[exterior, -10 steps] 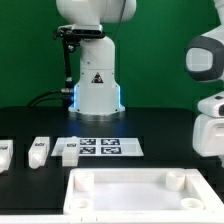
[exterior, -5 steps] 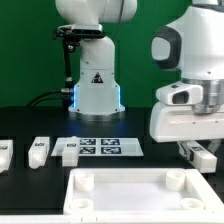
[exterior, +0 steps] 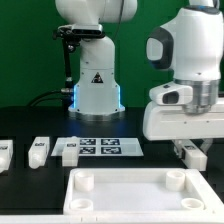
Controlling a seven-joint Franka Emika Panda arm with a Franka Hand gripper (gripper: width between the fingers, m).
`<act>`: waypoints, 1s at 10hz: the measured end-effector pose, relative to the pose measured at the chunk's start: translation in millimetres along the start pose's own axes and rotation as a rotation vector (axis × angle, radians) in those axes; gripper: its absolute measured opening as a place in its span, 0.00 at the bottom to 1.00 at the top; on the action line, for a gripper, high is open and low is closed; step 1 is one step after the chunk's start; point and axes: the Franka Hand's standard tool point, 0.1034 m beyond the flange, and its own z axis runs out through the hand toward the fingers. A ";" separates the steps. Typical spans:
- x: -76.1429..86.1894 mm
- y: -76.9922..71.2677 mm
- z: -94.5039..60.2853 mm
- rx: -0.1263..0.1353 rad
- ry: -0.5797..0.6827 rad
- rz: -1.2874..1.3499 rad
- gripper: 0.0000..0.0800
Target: Assemble desk
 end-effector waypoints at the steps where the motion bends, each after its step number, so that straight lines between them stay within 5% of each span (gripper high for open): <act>1: -21.2 15.7 4.6 -0.001 0.005 0.048 0.35; 2: -31.1 25.2 5.2 -0.002 0.010 0.081 0.35; 6: -29.4 30.1 5.5 0.004 0.030 0.128 0.35; 7: -28.3 30.7 4.0 0.001 -0.003 0.123 0.45; 8: -17.2 31.2 -8.0 0.002 -0.039 0.125 0.66; 9: -11.2 36.9 -14.7 -0.003 -0.118 0.107 0.66; 10: -0.8 41.9 -23.5 -0.003 -0.228 0.112 0.78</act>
Offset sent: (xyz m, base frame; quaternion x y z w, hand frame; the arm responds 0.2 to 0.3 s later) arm -0.0057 -0.0044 0.0018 0.0270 -0.0063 0.0838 0.9961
